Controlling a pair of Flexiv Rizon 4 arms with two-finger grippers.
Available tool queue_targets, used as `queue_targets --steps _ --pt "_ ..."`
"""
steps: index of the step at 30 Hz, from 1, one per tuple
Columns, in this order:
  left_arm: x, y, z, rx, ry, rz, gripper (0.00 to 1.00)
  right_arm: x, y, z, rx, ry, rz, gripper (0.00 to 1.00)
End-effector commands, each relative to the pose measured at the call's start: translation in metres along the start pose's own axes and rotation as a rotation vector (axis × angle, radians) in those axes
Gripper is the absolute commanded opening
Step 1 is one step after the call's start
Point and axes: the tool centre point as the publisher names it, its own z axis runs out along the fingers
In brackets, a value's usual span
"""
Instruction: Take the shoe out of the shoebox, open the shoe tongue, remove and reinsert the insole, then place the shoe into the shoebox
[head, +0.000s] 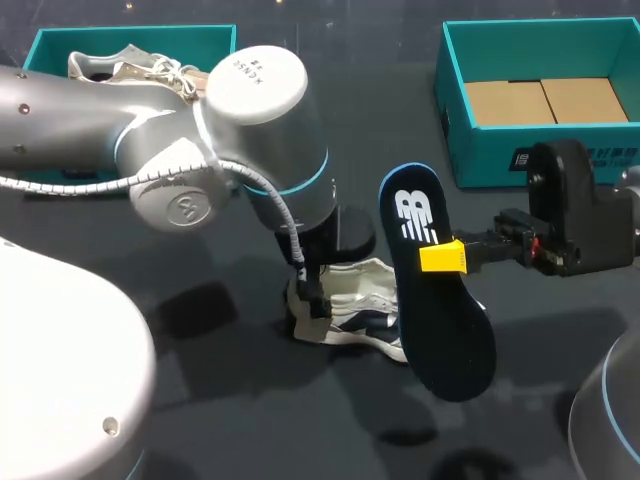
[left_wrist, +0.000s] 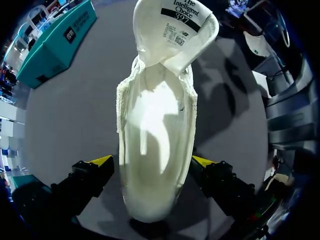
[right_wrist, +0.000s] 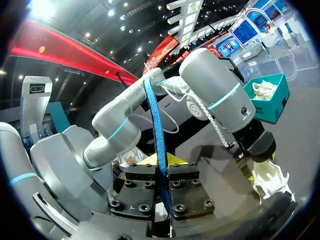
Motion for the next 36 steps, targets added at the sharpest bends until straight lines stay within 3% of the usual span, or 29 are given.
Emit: queue_targets --steps 1,9,16,23,29,33,36 --pt "0.006 0.006 -0.019 0.013 0.01 0.019 1.0 0.0 -0.001 0.001 -0.001 0.0 0.0 0.0" --pt "-0.001 -0.009 -0.035 0.024 -0.021 0.044 1.0 0.0 -0.001 0.001 -0.001 0.0 0.0 0.0" --pt "-0.017 -0.03 -0.035 0.024 -0.036 0.064 1.0 0.0 -0.001 0.001 -0.001 0.0 0.0 0.0" --pt "-0.035 -0.052 -0.013 0.009 -0.055 0.074 1.0 0.0 -0.001 0.001 -0.001 0.0 0.0 0.0" --pt "-0.039 -0.063 0.005 0.008 -0.023 0.09 1.0 0.0 -0.001 0.001 -0.001 0.0 0.0 0.0" --pt "-0.04 -0.067 0.015 -0.01 -0.037 0.077 0.93 0.0 -0.001 0.001 -0.001 0.0 0.0 0.0" --pt "-0.041 -0.067 0.021 -0.015 -0.025 0.075 0.78 0.0 -0.001 0.001 -0.001 0.0 0.0 0.0"
